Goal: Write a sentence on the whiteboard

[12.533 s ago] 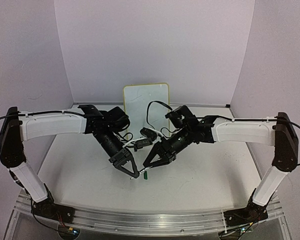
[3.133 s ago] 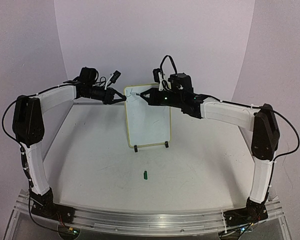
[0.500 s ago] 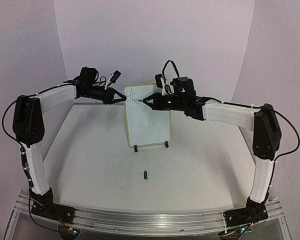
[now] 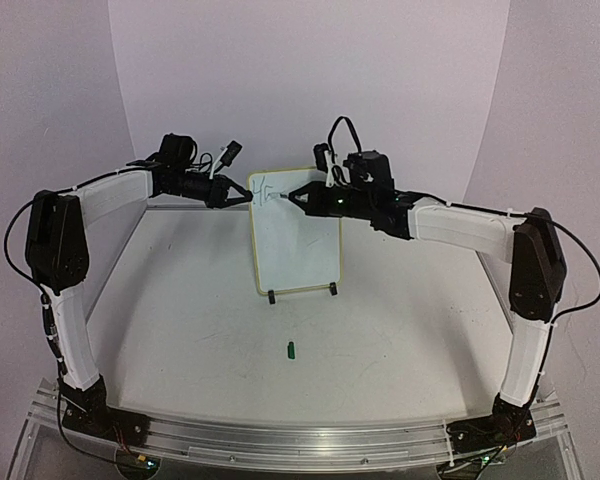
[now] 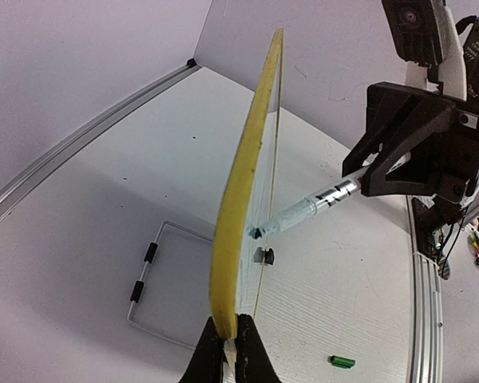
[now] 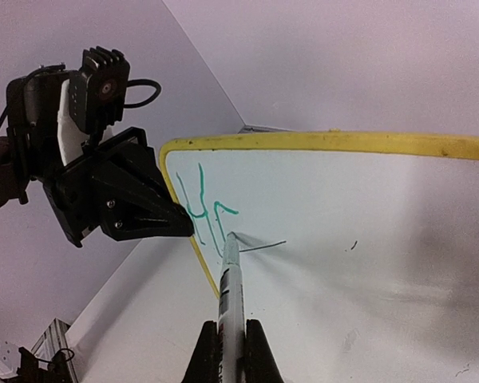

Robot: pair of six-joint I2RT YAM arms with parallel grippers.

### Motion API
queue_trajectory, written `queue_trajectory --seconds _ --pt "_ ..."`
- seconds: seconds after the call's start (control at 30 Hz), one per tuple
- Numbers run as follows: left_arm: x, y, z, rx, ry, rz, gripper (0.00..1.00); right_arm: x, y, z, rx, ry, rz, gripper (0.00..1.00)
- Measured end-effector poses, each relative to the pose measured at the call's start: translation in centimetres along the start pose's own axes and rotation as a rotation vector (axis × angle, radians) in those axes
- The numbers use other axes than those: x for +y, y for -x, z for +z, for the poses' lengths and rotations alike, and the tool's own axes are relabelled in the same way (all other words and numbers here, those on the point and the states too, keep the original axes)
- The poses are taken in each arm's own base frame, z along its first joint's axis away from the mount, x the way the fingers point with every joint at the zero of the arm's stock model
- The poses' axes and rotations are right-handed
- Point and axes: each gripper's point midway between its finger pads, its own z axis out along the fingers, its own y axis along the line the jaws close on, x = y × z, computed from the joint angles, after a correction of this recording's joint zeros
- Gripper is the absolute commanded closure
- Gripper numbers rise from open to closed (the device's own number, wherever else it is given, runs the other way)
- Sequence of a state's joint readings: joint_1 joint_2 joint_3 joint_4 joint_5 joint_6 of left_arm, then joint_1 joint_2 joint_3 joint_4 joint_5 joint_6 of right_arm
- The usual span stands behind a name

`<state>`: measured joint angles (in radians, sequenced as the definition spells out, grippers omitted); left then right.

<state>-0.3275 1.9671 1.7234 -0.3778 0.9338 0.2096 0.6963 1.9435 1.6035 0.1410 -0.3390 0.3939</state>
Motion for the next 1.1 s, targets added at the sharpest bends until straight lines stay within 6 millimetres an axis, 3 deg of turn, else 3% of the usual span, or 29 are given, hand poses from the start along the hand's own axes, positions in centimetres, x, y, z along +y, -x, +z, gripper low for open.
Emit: queue_trajectory --seconds 0.53,0.87,1.1 --pt "-0.1 0.0 0.0 0.003 -0.001 -0.002 1.0 0.0 0.7 -0.4 -0.02 -0.012 -0.002 1.0" --pt "0.0 0.0 0.0 0.003 0.001 -0.002 1.0 -0.6 -1.1 -0.2 0.015 -0.007 0.009 1.0" --pt "-0.1 0.0 0.0 0.003 0.001 -0.002 1.0 -0.6 -1.0 -0.3 0.014 -0.01 0.008 1.0"
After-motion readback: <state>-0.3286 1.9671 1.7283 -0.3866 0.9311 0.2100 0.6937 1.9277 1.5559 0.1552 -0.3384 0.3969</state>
